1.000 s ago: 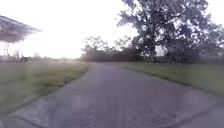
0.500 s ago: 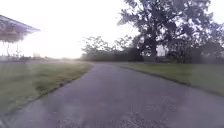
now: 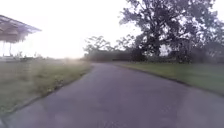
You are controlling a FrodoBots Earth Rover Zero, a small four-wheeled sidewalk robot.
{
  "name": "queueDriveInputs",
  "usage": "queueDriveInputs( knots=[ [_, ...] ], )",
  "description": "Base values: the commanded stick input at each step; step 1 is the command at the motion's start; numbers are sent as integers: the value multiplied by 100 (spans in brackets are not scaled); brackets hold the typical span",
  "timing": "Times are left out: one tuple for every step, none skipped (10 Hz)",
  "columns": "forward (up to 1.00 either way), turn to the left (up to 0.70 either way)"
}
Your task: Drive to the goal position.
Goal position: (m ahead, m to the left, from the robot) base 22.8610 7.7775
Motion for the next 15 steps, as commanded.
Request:
queueDriveInputs(
  knots=[
    [70,0],
    [70,0],
    [70,0],
    [70,0],
    [70,0],
    [70,0],
    [70,0],
    [70,0],
    [70,0],
    [70,0],
    [70,0],
    [70,0],
    [70,0],
    [70,0],
    [70,0]
  ],
)
